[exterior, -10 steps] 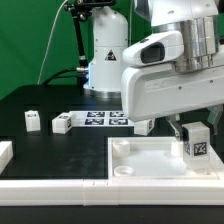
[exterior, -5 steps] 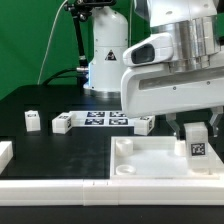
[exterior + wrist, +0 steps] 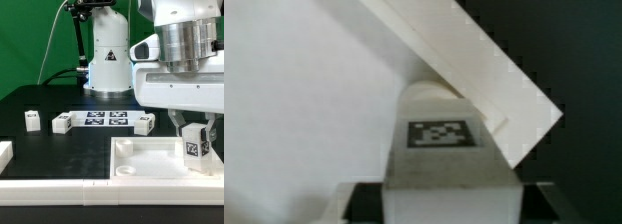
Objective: Assemble one leg
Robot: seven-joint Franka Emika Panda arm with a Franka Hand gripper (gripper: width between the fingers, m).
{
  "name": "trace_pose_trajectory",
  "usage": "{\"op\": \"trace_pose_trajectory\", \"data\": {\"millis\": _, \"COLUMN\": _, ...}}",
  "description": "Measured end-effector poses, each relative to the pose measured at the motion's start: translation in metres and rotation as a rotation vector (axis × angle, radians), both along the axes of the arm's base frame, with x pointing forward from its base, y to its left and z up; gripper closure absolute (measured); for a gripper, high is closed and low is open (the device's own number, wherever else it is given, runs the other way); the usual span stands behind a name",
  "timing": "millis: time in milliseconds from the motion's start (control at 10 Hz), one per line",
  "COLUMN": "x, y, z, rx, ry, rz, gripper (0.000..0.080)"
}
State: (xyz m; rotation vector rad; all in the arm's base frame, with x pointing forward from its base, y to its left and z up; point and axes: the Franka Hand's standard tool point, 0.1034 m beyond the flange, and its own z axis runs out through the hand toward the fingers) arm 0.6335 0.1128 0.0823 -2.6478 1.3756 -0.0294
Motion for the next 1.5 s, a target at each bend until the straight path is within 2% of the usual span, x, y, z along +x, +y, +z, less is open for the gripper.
{"op": "trace_pose_trajectory", "data": {"millis": 200, "x": -0.0005, "y": 0.0016, "z": -0.0002, "rx": 0.018, "ry": 0.021, "rz": -0.156, "gripper": 0.0506}}
{"op": "trace_pose_trajectory", "data": {"millis": 400, "x": -0.0006, "y": 0.0019, "z": -0.0005, "rx": 0.016, "ry": 0.016, "rz": -0.119, "gripper": 0.0506}}
{"op": "trace_pose_trajectory", "data": {"millis": 500, "x": -0.0008, "y": 0.0023, "z": -0.0007, "rx": 0.017, "ry": 0.016, "rz": -0.114, "gripper": 0.032}}
{"op": "trace_pose_trajectory", "data": {"millis": 600, "x": -0.0008, "y": 0.002, "z": -0.0011, "rx": 0.011, "ry": 0.008, "rz": -0.052, "gripper": 0.0208}}
{"op": "trace_pose_trajectory", "data": {"millis": 700, "x": -0.0013, "y": 0.0017, "z": -0.0023, "rx": -0.007, "ry": -0.012, "rz": 0.103, "gripper": 0.0208}}
{"op": "trace_pose_trajectory", "data": {"millis": 800, "x": -0.002, "y": 0.0029, "z": -0.0032, "rx": -0.021, "ry": -0.024, "rz": 0.227, "gripper": 0.0162}}
{"op": "trace_pose_trajectory", "data": {"millis": 900, "x": -0.0026, "y": 0.0051, "z": -0.0032, "rx": -0.046, "ry": -0.034, "rz": 0.388, "gripper": 0.0153}}
{"op": "trace_pose_trajectory", "data": {"millis": 1500, "x": -0.0008, "y": 0.004, "z": -0.0037, "rx": -0.11, "ry": -0.092, "rz": 1.003, "gripper": 0.015}}
